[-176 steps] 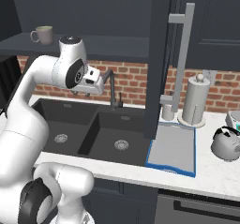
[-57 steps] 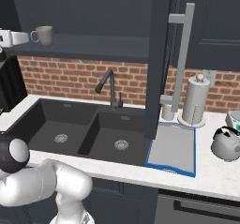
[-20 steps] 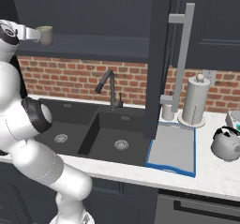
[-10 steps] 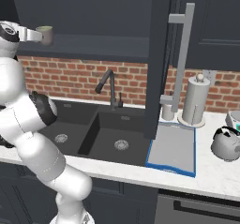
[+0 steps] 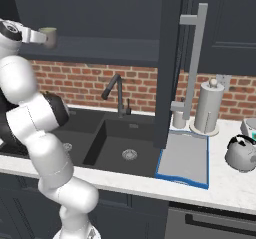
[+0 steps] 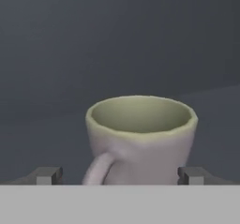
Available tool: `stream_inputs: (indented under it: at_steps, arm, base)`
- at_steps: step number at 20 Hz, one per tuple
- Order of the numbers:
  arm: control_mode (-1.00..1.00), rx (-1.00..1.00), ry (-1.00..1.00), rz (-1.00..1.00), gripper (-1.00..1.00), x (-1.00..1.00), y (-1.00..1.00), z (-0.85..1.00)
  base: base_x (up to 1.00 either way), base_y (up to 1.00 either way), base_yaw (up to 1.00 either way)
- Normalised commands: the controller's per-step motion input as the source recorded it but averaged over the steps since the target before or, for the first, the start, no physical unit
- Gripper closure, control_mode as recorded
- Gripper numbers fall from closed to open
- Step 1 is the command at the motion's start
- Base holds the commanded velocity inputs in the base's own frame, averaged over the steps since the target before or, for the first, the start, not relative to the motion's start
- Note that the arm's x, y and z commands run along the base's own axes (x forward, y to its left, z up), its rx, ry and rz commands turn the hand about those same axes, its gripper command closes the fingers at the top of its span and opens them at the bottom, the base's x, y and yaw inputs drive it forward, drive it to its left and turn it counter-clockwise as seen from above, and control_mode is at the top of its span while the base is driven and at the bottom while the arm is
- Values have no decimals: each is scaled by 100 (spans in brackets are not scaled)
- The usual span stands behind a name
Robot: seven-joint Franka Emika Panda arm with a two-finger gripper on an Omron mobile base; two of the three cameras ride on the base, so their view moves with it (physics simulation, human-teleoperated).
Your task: Pick the kettle from the counter and place it on the tray. Then pick the mug from the cabinet and place it on the tray. Then close the cabinet doors.
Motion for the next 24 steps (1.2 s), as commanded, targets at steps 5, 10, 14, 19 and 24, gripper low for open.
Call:
stream_inputs:
  at_steps: [5,10,14,19,24]
  arm:
    - [-100,5,0,0,100,10,-5,0]
    - [-100,4,0,0,100,11,-3,0]
    - [-100,2,0,0,100,10,0,0]
    - [-100,0,0,0,100,5,0,-1]
    - [-100,0,0,0,100,0,0,0]
  base:
    - [0,0,0]
    - [0,0,0]
    - [0,0,0]
    - [0,0,0]
    - [0,0,0]
